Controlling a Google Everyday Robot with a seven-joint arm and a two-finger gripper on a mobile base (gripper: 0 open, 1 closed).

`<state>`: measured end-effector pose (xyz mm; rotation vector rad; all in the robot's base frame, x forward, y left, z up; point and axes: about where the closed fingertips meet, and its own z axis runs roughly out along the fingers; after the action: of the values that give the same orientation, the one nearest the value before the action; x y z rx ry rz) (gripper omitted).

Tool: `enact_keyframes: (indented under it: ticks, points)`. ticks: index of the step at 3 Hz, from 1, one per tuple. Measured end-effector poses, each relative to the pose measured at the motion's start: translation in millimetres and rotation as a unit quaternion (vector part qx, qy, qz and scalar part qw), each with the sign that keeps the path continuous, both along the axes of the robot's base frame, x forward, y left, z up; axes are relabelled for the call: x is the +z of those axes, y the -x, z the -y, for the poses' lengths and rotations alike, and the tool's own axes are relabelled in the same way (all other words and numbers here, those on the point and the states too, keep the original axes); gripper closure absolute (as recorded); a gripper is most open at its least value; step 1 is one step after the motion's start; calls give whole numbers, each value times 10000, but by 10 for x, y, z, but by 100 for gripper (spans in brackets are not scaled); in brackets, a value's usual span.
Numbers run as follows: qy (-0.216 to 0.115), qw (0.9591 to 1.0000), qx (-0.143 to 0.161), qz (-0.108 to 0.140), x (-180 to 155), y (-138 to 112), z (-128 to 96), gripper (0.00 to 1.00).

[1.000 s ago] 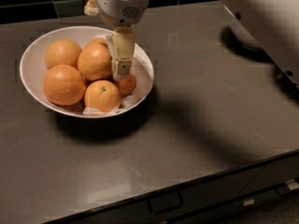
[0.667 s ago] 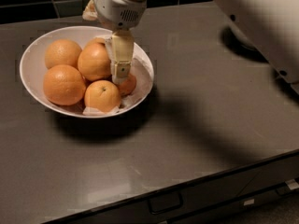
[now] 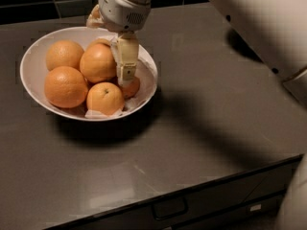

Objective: Pick orange from white bowl

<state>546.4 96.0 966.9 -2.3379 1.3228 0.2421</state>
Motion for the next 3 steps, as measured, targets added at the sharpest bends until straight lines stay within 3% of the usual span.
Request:
enact_keyframes:
  ticks: [3]
  points:
    - [301, 9978, 584, -112, -45, -223, -59, 5]
